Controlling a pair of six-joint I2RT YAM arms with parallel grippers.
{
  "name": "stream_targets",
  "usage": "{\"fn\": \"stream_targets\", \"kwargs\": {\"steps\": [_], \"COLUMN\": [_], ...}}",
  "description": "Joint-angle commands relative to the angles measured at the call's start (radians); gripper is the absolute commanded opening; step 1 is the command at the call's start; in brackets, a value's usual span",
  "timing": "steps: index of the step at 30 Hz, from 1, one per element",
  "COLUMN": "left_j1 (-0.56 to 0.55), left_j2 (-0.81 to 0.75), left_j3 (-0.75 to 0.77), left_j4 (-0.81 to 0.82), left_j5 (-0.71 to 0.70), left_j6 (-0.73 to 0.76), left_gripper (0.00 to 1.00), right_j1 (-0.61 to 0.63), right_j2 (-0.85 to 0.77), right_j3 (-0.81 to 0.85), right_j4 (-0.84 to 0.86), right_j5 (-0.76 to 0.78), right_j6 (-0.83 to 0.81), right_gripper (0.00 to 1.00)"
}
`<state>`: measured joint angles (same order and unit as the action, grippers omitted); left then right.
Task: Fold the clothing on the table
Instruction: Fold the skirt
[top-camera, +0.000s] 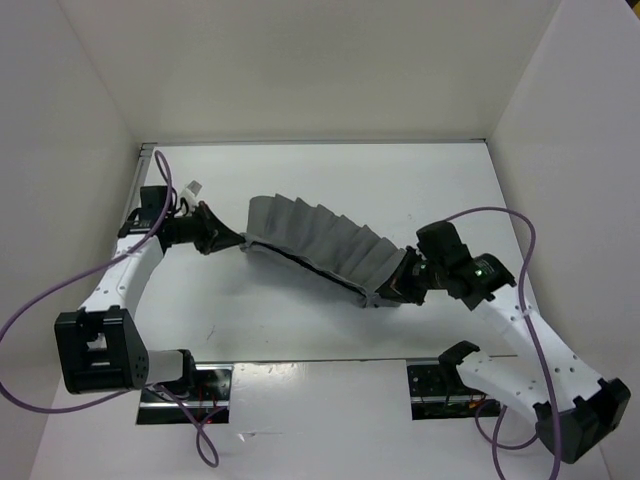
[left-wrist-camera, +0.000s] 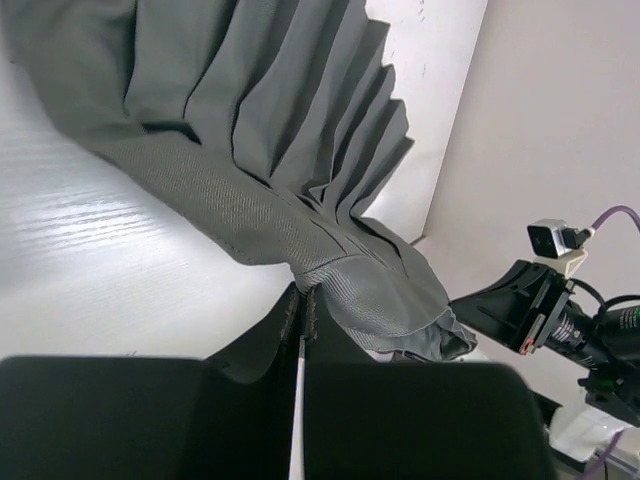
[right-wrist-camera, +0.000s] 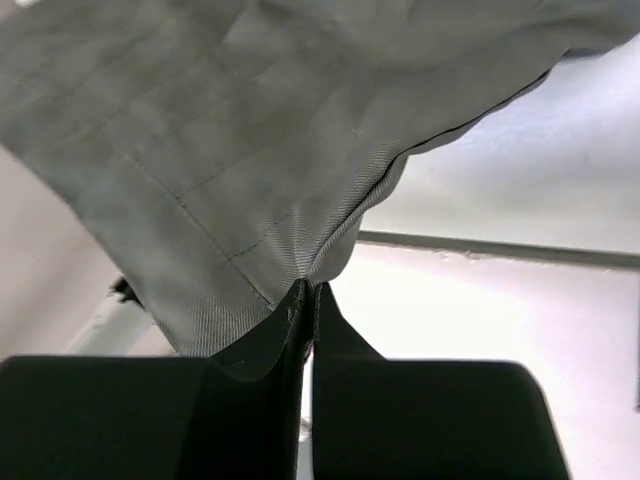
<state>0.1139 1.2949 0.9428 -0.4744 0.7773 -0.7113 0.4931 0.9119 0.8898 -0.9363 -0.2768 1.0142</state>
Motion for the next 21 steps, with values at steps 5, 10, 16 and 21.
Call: {"fn": "stream_targets", "kwargs": {"steps": [5,10,16,21], "left_j1": [-0.057,-0.132,-0.163,-0.163], "left_j2": [0.177,0.352,0.506,0.579], "left_j3": [0.109,0.240,0.355,0.392], "left_j4": [0.121,0.169,0.189,0.189], "left_j5": [0.008,-0.024,-0.044,-0.067], "left_j6": [-0.002,-0.033,-0.053,-0.053], "left_gripper": [0.02,0.02,0.02,0.02], "right_j1": [0.001,-0.037,-0.079,-0.109], "right_j2": [-0.004,0.086,0.172,0.255], "right_j3": [-0.046,-0.057,-0.023,0.044], "right_j4": [-0.029,0.017,0.037,0.068], "right_j5": [0.069,0.135,0.223,0.326], "right_j6": [0.121,0.121,0.101,0.090], "right_gripper": [0.00,0.00,0.00,0.00]}}
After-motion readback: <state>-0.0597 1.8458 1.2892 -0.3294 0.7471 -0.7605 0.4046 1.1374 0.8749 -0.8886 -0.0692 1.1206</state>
